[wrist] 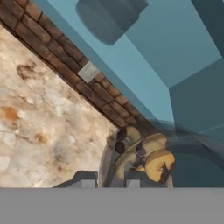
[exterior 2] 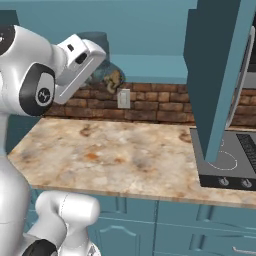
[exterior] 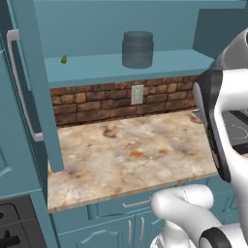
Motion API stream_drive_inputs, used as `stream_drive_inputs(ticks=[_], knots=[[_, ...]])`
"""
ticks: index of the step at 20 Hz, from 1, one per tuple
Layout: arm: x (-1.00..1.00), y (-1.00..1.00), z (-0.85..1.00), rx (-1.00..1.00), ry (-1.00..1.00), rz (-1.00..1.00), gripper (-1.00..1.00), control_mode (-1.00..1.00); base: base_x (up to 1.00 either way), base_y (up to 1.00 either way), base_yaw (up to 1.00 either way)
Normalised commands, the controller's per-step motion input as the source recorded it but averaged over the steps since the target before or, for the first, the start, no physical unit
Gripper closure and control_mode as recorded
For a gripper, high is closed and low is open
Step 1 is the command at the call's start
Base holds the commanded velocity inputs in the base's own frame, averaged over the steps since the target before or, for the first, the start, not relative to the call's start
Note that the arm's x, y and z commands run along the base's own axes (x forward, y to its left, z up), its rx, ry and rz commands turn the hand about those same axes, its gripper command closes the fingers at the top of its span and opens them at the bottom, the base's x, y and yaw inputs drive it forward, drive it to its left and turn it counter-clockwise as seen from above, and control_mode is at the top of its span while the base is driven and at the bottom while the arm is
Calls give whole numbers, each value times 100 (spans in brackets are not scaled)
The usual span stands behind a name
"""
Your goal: Pick the jar and jar from the dining table and place them in the open cabinet. Close the cabinet after placing the objects.
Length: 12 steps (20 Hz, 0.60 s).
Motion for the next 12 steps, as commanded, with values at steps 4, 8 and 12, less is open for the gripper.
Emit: stream_drive_inputs(ticks=[4, 8, 12], knots=[[17, -16, 23, 0, -3, 4, 100, -100, 0, 0, 0], [30, -11, 4, 0, -7, 6, 100, -100, 0, 0, 0], [37, -11, 0, 0, -8, 6, 100, -100, 0, 0, 0]])
